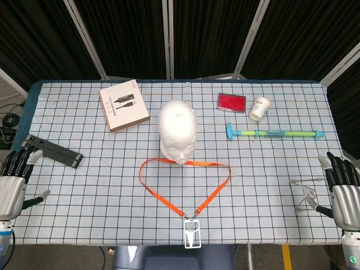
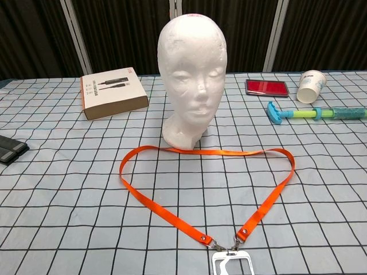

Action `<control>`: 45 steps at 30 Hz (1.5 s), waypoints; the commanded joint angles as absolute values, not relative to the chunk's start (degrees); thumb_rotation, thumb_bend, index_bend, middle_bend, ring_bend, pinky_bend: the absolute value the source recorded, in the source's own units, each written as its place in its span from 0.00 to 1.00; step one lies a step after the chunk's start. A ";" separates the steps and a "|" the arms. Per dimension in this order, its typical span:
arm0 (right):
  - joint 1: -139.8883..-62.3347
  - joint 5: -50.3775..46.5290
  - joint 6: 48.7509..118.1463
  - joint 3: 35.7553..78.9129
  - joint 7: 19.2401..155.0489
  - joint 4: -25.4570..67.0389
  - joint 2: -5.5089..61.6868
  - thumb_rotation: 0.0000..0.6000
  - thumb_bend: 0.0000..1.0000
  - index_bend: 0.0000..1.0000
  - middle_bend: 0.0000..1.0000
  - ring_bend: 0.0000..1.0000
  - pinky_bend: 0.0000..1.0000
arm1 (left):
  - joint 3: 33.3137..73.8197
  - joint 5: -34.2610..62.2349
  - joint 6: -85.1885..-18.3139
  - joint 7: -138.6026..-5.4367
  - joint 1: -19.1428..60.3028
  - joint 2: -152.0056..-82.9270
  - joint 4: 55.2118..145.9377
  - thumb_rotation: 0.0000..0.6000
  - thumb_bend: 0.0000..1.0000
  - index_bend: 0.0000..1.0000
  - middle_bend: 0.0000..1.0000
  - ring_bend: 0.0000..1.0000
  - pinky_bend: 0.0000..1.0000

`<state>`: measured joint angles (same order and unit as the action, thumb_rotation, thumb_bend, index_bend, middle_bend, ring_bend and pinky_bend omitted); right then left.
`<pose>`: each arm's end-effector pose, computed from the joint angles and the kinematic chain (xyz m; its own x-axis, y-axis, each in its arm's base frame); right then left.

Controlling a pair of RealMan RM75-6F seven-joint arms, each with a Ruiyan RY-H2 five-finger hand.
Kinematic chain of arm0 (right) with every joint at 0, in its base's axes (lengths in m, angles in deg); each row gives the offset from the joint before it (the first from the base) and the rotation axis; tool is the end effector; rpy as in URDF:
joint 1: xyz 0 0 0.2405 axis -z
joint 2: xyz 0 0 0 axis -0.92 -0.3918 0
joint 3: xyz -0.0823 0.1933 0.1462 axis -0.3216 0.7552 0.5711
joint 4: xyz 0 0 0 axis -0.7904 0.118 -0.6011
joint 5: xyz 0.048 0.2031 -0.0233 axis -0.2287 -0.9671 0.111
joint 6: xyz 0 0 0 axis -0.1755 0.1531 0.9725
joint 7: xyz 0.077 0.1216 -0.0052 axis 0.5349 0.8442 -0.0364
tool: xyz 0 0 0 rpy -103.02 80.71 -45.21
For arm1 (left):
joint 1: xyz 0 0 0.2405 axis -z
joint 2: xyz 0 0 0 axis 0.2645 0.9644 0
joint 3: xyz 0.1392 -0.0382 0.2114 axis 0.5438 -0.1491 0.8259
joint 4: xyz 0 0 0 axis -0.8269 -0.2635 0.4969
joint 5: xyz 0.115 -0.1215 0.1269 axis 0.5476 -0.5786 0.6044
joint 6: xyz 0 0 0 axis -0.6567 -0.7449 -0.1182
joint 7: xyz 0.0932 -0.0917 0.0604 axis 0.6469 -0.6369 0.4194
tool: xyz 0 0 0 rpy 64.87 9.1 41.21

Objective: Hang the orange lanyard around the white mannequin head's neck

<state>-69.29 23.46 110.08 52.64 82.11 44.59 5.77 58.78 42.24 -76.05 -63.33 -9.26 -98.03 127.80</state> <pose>-0.2882 -0.1753 0.1848 0.4078 0.1219 0.9049 -0.9110 -0.0120 0.4122 -0.2700 0.1844 0.1565 0.4269 -0.0715 0.9015 0.8975 -0.0890 -0.4320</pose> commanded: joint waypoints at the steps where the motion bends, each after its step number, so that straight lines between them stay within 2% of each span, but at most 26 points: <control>1: -69.35 23.31 109.90 52.62 81.58 44.51 5.92 1.00 0.00 0.04 0.00 0.00 0.00 | 58.75 42.14 -76.00 -63.41 -9.26 -97.99 127.80 1.00 0.00 0.00 0.00 0.00 0.00; 9: -70.95 22.77 105.93 51.88 81.40 44.22 7.08 1.00 0.00 0.07 0.00 0.00 0.00 | 58.47 40.62 -74.34 -63.55 -8.70 -98.36 126.85 1.00 0.00 0.00 0.00 0.00 0.00; 13: -75.94 21.77 97.97 52.80 82.02 42.54 7.98 1.00 0.00 0.14 0.00 0.00 0.00 | 58.08 39.97 -73.67 -62.99 -8.21 -99.08 126.18 1.00 0.00 0.00 0.00 0.00 0.00; 18: -85.01 19.52 85.40 55.69 83.73 40.43 9.78 1.00 0.00 0.31 0.00 0.00 0.00 | 57.34 37.34 -71.69 -61.93 -7.40 -100.21 124.93 1.00 0.00 0.00 0.00 0.00 0.00; 20: -88.16 18.10 81.02 56.82 85.03 39.82 11.00 1.00 0.03 0.37 0.00 0.00 0.00 | 57.08 36.43 -70.93 -61.44 -7.05 -100.61 124.35 1.00 0.00 0.00 0.00 0.00 0.00; 28: -98.73 11.60 68.98 60.01 83.93 32.49 21.92 1.00 0.19 0.43 0.01 0.00 0.00 | 56.38 33.40 -68.41 -59.87 -5.89 -102.33 122.22 1.00 0.00 0.00 0.00 0.00 0.00; 34: -102.72 6.97 65.26 60.47 80.01 26.84 28.58 1.00 0.26 0.47 0.03 0.00 0.00 | 55.99 32.07 -67.33 -59.34 -5.30 -102.95 121.23 1.00 0.00 0.00 0.00 0.00 0.00; 45: -106.40 0.89 64.06 60.22 74.11 19.22 36.76 1.00 0.29 0.50 0.04 0.00 0.00 | 55.73 30.82 -66.26 -59.62 -4.66 -103.46 119.91 1.00 0.00 0.00 0.00 0.00 0.00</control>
<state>-106.00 1.35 64.18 60.29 74.63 19.71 36.22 55.74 30.84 -66.26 -59.60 -4.67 -103.47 119.93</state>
